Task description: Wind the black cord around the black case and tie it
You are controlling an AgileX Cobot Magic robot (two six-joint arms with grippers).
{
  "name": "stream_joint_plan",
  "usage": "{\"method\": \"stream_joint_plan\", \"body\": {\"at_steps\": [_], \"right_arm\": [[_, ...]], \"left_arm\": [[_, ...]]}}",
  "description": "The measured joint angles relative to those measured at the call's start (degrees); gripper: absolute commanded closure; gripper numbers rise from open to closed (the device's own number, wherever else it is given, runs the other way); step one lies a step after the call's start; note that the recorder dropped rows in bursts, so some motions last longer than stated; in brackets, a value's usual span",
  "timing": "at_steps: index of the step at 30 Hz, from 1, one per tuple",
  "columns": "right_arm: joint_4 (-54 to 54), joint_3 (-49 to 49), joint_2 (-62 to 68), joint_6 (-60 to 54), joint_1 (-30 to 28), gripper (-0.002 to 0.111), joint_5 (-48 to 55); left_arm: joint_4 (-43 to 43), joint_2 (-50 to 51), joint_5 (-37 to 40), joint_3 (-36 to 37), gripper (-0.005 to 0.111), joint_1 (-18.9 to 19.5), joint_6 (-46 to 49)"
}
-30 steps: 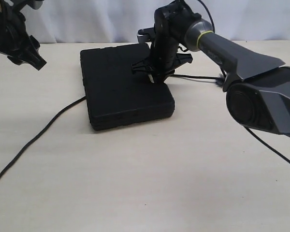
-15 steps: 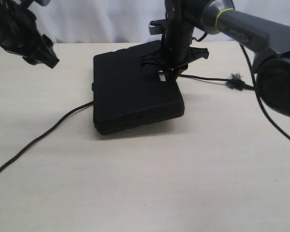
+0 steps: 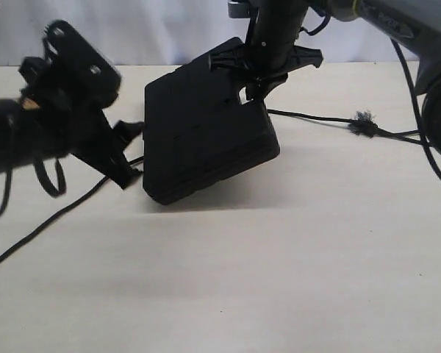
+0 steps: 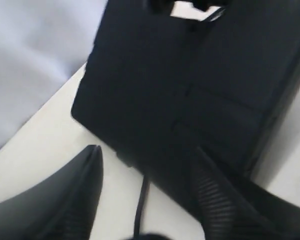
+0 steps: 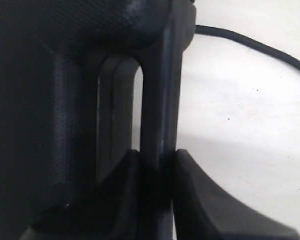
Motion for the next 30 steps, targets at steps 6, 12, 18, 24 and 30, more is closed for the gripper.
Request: {"method": "stream_joint_plan", "body": {"at_steps": [6, 12, 18, 24, 30], "right_arm": [[3.82, 0.00, -2.32, 0.00, 0.00, 0.104, 0.11], [5.67, 0.00, -2.97, 0.00, 0.00, 0.104, 0.11], [5.89, 0.00, -2.97, -0.12, 0.00, 0.104, 0.11], [6.62, 0.00, -2.97, -0.62, -0.10, 0.104, 0.11], [10.19, 0.00, -3.14, -0.60, -0.30, 0.104, -0.16]], "left_arm": [[4.68, 5.24, -13.81, 3.48, 0.054, -10.49, -4.63], [20.17, 16.09, -23.04, 3.62, 0.054, -11.03, -20.03], [34.95, 23.42, -32.26, 3.62, 0.054, -11.18, -26.70], [34.21, 25.89, -36.85, 3.66, 0.054, -11.18, -29.06], [22.99, 26.09, -37.07, 3.66, 0.054, -11.18, -29.00]]}}
